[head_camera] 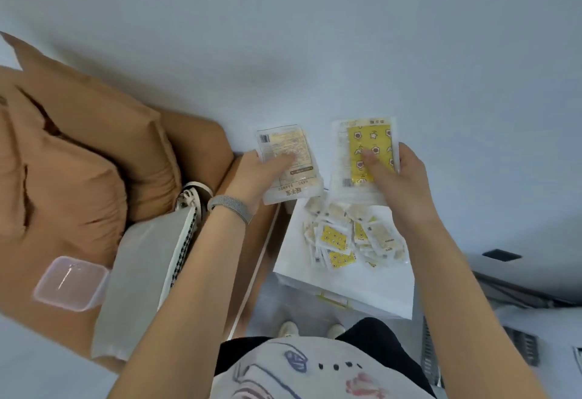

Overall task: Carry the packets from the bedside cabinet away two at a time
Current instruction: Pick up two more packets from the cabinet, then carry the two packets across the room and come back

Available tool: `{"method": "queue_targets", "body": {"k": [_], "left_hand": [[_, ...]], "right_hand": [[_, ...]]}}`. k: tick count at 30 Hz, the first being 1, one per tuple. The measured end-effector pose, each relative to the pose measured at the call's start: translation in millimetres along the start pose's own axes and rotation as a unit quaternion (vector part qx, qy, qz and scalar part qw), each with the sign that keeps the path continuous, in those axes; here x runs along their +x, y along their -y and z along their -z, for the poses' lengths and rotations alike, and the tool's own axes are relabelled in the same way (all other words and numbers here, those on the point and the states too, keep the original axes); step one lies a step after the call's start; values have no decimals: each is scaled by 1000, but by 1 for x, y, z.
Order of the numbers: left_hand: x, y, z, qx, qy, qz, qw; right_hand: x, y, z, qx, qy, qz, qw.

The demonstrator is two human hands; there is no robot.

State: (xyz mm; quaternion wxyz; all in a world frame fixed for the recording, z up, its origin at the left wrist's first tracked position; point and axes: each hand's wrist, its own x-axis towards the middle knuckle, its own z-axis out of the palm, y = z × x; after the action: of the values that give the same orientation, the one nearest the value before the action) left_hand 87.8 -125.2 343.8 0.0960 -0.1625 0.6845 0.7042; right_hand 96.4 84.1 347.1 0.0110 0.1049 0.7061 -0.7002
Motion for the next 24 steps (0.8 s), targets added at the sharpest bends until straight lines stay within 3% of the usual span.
{"method": "queue_targets", "body": {"k": [6,13,18,24], "left_hand": [[-71,-45,13,-11,-60,-60,996],[-175,-22,28,-81,-206,-47,974],[-268,5,56,-162,-363,-68,915],[-412,59,94,-186,-494,-73,846]], "right_hand": [[-36,60,-16,26,83,41,995],[-78,71,-29,-4,220,40,975],[-128,71,-63,-29,335,50,940],[-242,62,-116,-32,474,58,878]]}}
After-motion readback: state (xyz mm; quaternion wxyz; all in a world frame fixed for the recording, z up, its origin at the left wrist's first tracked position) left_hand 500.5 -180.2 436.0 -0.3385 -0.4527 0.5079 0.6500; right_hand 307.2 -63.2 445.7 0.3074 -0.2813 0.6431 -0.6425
